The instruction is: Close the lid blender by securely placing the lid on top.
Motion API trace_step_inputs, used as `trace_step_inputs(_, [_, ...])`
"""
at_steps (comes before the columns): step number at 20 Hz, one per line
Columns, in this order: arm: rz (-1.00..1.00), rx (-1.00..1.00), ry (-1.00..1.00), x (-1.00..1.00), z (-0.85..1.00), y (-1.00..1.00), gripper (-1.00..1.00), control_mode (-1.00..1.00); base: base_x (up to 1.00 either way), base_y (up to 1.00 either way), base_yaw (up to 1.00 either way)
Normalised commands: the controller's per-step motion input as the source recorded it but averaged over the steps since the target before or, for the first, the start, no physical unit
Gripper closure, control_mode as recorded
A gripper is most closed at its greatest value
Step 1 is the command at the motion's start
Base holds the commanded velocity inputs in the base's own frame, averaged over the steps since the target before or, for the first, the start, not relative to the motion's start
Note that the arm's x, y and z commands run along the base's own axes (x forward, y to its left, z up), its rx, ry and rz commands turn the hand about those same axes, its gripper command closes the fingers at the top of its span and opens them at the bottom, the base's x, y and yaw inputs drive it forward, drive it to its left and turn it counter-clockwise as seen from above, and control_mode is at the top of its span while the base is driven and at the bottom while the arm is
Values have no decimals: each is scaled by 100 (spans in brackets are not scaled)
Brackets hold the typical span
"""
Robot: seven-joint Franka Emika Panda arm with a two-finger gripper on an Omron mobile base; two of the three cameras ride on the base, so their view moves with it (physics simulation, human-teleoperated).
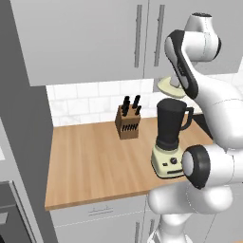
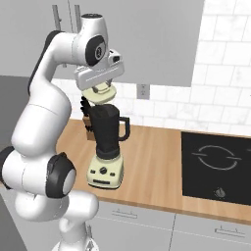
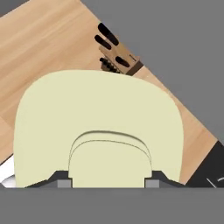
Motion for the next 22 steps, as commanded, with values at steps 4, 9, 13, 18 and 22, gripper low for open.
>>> trace_step_inputs(4, [9,-5,1,14,-24,0,100,-100,0,0,0])
trace_step_inputs(9, [9,-4,0,18,-21,0,100,-100,0,0,0])
trace_step_inputs(13, [8,-2,0,19,-21,0,100,-100,0,0,0])
trace_step_inputs(18, [9,-6,0,3,-48,0,100,-100,0,0,0])
trace_step_inputs(22, [9,-2,0,0,-46,0,100,-100,0,0,0])
